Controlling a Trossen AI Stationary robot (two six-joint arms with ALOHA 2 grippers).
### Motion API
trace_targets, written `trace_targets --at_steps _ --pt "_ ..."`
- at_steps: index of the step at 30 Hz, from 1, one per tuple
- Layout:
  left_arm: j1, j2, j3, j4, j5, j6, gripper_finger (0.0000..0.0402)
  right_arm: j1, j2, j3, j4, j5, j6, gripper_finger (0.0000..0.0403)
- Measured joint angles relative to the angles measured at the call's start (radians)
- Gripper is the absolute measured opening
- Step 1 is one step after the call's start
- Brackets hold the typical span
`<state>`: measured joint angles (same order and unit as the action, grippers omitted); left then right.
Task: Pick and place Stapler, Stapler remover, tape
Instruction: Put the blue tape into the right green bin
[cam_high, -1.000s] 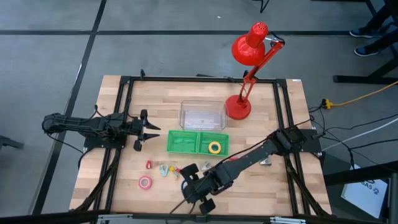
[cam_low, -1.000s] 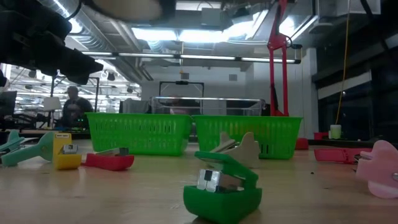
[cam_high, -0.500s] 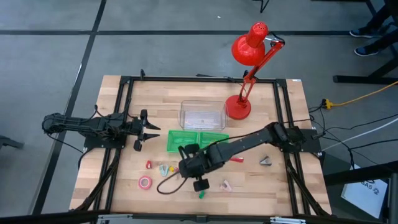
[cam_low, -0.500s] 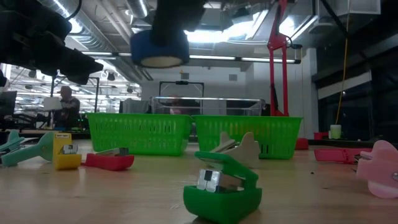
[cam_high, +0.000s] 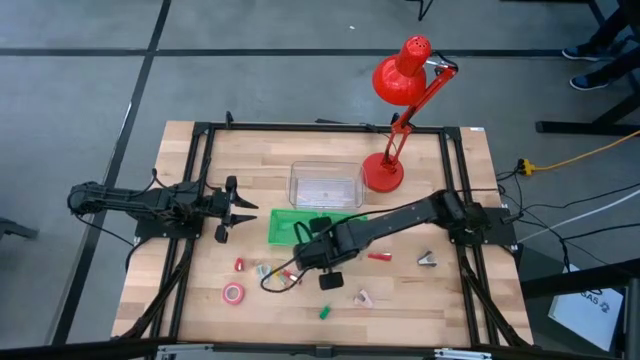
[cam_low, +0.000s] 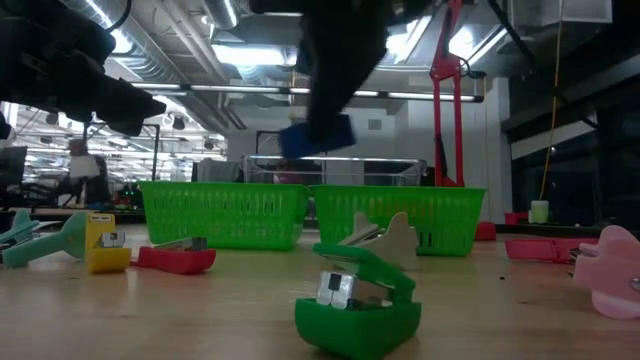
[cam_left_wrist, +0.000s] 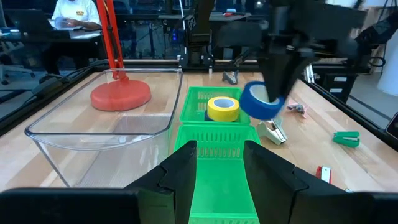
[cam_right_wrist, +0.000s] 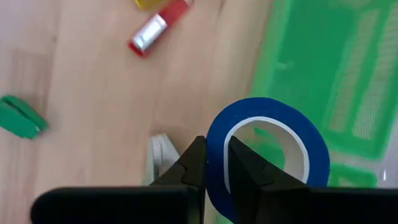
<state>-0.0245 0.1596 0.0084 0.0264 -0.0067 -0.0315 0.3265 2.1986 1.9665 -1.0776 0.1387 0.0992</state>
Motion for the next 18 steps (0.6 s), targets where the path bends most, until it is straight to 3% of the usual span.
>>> trace_targets --at_steps 11,18 --pt "0.000 0.000 0.000 -0.001 0.000 0.000 0.0130 -0.001 -0.361 -0.455 0.268 0.049 0.199 0.0040" --pt "0.000 0.000 0.000 0.000 0.000 0.000 0.0130 -0.003 -0.401 -0.613 0.324 0.032 0.233 0.0042"
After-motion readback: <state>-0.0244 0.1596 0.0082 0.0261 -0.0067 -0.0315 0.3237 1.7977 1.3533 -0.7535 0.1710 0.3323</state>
